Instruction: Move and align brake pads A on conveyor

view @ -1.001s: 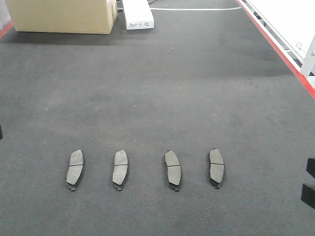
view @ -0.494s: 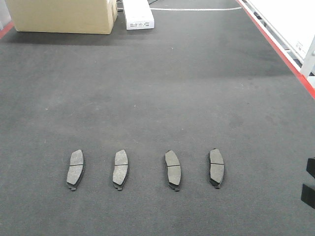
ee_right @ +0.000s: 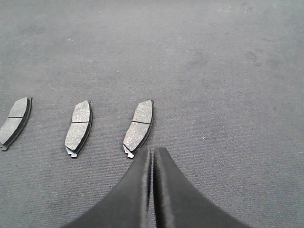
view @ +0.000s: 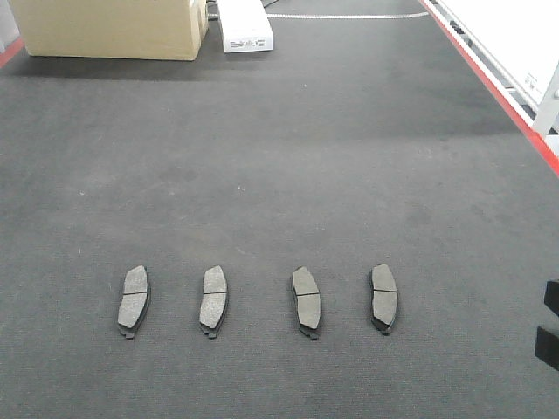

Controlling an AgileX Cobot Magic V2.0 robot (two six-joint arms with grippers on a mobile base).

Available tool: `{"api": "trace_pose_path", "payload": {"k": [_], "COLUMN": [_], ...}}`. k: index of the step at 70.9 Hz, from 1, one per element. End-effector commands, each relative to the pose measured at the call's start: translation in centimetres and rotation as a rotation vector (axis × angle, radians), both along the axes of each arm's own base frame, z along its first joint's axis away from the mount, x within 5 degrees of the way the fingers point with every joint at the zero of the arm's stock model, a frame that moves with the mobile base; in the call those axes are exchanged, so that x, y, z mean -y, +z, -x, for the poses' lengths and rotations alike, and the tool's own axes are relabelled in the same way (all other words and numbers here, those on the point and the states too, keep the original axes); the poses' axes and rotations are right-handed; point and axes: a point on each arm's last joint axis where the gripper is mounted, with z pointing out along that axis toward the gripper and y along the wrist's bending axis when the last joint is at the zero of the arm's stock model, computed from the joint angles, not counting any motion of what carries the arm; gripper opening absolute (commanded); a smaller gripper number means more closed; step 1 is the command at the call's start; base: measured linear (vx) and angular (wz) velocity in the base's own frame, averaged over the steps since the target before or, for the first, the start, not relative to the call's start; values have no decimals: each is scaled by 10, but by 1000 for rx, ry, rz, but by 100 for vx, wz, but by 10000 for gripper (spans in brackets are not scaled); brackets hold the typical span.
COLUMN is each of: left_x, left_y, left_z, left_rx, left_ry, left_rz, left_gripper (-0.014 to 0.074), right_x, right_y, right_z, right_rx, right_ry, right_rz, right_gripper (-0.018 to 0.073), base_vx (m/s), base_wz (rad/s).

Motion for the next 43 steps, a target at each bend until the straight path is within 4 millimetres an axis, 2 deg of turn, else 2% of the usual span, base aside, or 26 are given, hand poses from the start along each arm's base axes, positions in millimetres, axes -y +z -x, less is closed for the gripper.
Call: {"api": "trace_pose_path", "payload": {"k": [1,11,22,43], "left_x": [0,1,2,2], "left_y": [3,-27,-52,-54], "left_z": [-2,-13,-21,-21], "left_rx": [98,76,134,152], "left_ry": [-2,-7,-17,-19], "left_rz": [3,2,12,18], "left_gripper": [-6,-6,-6,-6], "right_x": [-1,-1,-1,-1], "right_y": [12,12,12,12], "right_z": [-2,-2,-2,-2], "right_rx": [80,80,81,81], "right_ry": [16,16,17,17], "right_rz": [-4,-4,-5,-5], "right_gripper": [-3,-3,-3,-3], "base_vx": [0,0,0,0], "base_wz": [0,0,0,0]}}
